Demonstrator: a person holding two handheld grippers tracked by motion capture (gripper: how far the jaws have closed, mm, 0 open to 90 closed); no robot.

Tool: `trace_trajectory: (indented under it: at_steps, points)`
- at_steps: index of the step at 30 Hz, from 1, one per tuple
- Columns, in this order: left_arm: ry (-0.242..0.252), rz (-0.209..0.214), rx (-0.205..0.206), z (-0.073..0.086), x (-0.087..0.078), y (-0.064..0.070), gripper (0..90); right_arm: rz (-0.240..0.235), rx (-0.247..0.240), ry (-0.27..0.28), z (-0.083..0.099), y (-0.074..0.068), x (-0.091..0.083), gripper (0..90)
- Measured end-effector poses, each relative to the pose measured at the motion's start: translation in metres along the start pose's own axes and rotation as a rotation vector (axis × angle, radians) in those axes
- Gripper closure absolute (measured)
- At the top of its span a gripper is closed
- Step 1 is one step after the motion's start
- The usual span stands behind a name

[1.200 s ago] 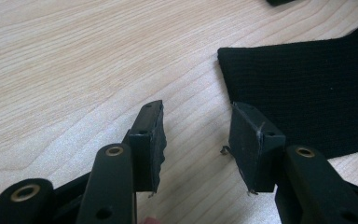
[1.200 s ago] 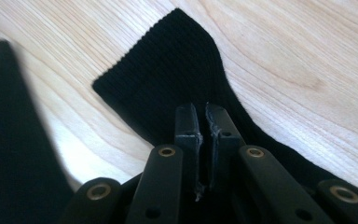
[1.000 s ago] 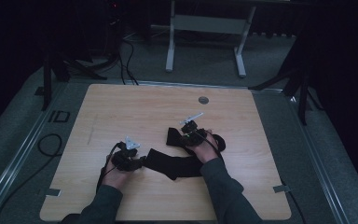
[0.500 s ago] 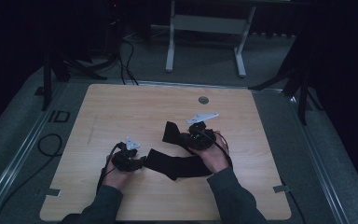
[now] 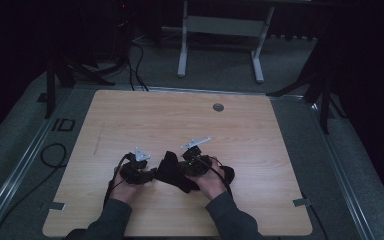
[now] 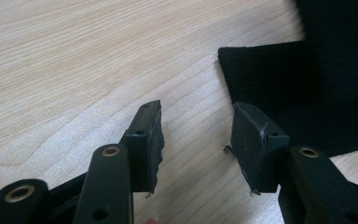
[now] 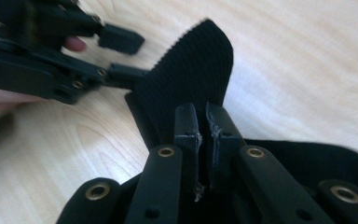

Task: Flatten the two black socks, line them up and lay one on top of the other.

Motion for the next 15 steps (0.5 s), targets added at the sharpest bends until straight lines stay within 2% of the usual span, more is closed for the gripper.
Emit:
trace_trajectory:
  at_steps: [4,12,15]
  points:
    - [-0.001,0.001,0.004,0.000,0.000,0.001,54.0,-0.005,0.017,-0.034,0.006,-0.004,0.016,84.0]
    - [-0.001,0.003,0.005,0.000,0.000,0.001,54.0,-0.030,0.001,-0.029,0.006,-0.013,0.018,83.9]
    - [0.001,0.002,0.003,0.000,0.000,0.001,54.0,-0.050,0.018,-0.036,0.006,-0.014,0.020,83.8]
Point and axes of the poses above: each handheld gripper's, and its own axes: x roughly forward along the jaws, z roughly out of its underside, y roughly to its right, the point moved 3 cm from there along x, roughly forward along the jaws, and after that the axes turned 11 degrees about y, right-handed, at the moved point
